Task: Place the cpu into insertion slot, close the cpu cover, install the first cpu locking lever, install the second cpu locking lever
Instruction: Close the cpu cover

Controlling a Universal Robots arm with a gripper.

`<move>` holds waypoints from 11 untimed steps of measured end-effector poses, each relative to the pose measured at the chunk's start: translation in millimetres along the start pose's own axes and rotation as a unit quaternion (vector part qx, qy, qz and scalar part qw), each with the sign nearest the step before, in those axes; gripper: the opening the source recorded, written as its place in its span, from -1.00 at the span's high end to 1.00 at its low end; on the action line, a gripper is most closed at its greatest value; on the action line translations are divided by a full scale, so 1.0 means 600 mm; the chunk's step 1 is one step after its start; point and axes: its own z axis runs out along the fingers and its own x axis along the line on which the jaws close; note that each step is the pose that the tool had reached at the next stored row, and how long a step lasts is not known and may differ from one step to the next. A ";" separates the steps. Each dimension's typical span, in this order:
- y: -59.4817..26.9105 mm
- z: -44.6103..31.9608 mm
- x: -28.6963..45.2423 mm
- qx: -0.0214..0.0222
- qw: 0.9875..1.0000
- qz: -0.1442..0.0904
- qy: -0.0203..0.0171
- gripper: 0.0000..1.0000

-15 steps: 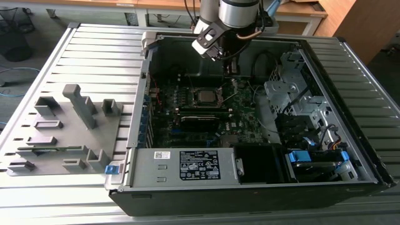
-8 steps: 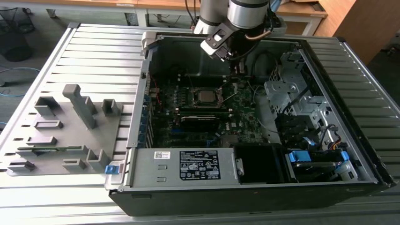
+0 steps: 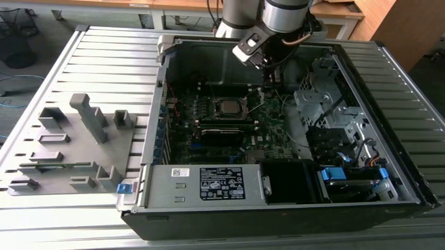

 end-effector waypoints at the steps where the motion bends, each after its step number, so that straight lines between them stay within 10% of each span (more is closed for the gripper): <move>1: 0.004 0.000 0.000 0.000 1.000 0.000 0.000 0.79; 11: 0.017 0.002 0.000 0.000 1.000 0.000 0.000 0.79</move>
